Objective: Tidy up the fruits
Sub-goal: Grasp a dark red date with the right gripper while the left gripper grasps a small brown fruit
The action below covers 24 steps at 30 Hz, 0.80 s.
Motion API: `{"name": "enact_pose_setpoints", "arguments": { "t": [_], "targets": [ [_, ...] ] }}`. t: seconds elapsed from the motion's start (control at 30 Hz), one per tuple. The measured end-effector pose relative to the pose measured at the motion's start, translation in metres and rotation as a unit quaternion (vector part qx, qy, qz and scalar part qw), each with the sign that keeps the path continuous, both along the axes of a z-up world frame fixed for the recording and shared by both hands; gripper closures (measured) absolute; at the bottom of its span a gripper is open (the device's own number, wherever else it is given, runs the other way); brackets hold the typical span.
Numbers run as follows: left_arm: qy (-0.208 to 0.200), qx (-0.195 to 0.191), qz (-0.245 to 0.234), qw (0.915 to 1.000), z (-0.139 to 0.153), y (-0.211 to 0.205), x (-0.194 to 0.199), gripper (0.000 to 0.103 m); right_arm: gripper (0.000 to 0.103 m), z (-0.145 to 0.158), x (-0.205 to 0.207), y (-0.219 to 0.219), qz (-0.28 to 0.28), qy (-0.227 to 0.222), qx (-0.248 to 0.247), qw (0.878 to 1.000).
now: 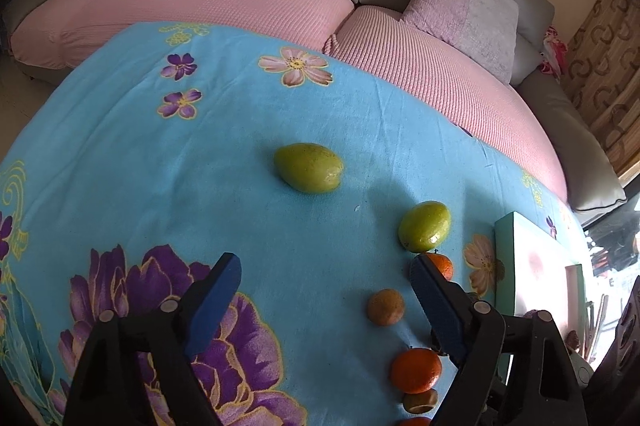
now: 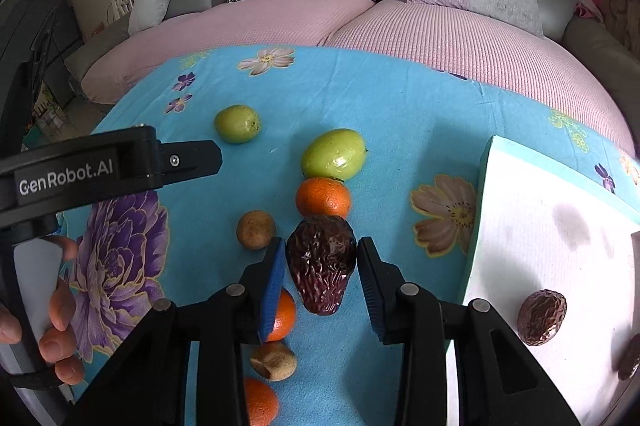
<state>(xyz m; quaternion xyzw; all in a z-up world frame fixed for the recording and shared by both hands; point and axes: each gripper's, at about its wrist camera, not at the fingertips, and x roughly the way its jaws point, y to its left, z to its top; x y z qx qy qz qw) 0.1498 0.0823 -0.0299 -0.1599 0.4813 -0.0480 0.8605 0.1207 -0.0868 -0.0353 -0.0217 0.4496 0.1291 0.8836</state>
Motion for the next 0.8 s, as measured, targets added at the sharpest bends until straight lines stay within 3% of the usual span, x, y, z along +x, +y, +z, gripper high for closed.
{"name": "enact_pose_setpoints", "arguments": {
  "t": [0.17,0.33,0.77,0.8],
  "targets": [
    [0.007,-0.006,-0.030,0.9995,-0.002,-0.017,-0.003,0.026,0.065,0.022,-0.009,-0.023,-0.022,-0.031,0.012,0.999],
    [0.022,-0.021,-0.057,0.9979,-0.008,-0.030,-0.005,0.051,0.069,0.036,-0.014,-0.043,-0.040,-0.053,0.011,0.998],
    [0.047,-0.014,-0.085,0.9951,-0.022,-0.049,-0.004,0.070,0.069,0.035,-0.014,-0.058,-0.046,-0.050,0.009,0.998],
    [0.049,-0.012,-0.085,0.9951,-0.023,-0.050,-0.004,0.076,0.069,0.034,-0.014,-0.058,-0.045,-0.048,0.006,0.998]
  ]
}}
